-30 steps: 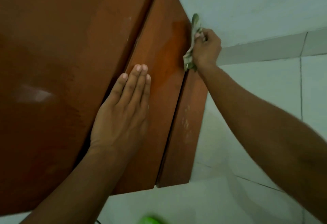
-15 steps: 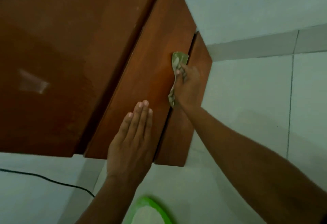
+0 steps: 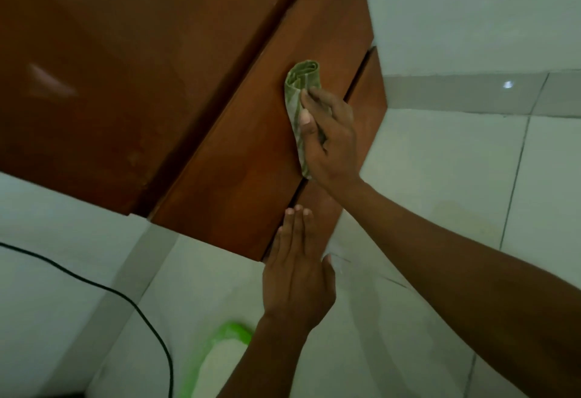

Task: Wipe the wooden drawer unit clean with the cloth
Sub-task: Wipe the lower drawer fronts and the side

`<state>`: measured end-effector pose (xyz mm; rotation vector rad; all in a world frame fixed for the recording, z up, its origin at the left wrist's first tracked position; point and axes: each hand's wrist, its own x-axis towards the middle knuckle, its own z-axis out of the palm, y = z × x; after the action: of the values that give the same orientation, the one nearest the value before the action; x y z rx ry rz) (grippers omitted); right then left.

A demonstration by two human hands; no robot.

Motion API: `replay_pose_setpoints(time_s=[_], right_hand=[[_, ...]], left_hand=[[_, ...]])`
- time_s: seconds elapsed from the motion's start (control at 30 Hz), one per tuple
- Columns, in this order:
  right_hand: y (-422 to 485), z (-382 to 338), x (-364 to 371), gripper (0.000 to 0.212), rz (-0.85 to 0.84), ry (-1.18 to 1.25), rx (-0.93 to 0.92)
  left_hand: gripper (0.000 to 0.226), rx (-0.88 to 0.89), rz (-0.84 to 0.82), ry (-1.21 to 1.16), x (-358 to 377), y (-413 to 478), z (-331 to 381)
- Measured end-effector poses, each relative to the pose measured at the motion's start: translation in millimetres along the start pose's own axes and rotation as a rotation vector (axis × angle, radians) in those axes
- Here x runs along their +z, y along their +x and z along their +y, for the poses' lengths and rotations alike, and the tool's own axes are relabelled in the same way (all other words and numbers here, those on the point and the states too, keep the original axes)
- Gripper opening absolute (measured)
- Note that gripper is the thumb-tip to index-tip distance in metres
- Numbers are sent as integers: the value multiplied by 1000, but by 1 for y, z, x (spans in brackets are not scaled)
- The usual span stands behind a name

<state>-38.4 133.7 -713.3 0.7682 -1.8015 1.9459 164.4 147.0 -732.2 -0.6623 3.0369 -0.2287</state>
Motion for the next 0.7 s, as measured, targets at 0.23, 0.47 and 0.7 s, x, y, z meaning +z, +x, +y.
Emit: replay_pose_setpoints(time_s=[0.23,0.47,0.7], right_hand=[[-1,4,-1,42,-170,85,33],[2,11,-4,43,-156,77,-14],[25,15,-12,32,-57,44,-12]], left_hand=[[81,-133,46,-106,2,10,6],[95,-279,-46,-274,-29,30,21],[75,-362,-75,-492,-57,37,13]])
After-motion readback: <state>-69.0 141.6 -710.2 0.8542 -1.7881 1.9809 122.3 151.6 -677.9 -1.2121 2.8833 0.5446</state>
